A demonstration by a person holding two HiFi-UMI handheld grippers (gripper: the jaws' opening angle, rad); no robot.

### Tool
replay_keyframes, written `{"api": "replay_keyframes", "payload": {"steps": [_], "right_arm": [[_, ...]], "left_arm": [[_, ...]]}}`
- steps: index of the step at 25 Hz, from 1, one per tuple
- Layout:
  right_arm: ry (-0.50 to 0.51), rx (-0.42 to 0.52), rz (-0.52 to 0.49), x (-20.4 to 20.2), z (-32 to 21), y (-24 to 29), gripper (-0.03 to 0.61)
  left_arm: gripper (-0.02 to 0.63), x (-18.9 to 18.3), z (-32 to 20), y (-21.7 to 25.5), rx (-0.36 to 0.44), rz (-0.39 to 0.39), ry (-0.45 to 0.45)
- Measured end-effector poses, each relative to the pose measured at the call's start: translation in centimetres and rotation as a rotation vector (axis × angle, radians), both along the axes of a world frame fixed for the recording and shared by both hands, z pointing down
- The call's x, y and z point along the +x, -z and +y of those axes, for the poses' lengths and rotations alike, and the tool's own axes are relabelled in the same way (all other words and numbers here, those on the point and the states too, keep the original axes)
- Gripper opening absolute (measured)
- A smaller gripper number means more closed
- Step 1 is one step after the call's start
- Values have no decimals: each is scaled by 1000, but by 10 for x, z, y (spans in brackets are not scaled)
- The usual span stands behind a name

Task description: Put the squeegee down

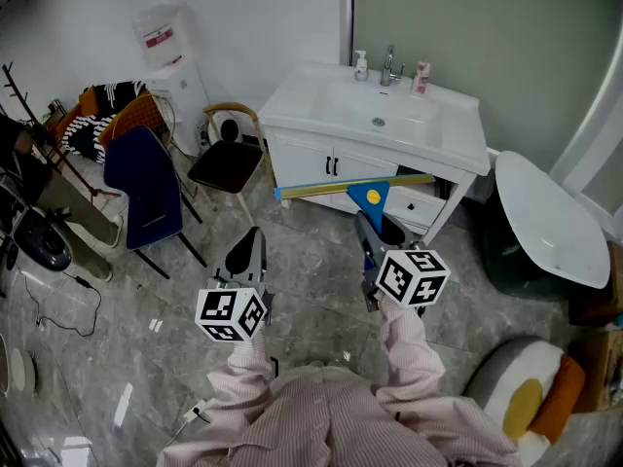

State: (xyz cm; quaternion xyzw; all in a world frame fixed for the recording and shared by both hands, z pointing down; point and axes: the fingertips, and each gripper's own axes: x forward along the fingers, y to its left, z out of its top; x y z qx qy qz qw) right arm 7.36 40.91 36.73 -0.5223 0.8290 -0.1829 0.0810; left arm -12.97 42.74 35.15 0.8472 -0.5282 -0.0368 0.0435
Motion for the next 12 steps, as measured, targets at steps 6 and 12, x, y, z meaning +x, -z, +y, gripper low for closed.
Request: {"api": "replay_keyframes", "payload": {"steps": [6,12], "right_arm": [[0,2,7,6,-3,1,132],[12,5,6,16,-10,-5,132]], "left_arm": [[2,5,-3,1,-1,1,0],[2,13,-8,-8,-16,0,14]]}}
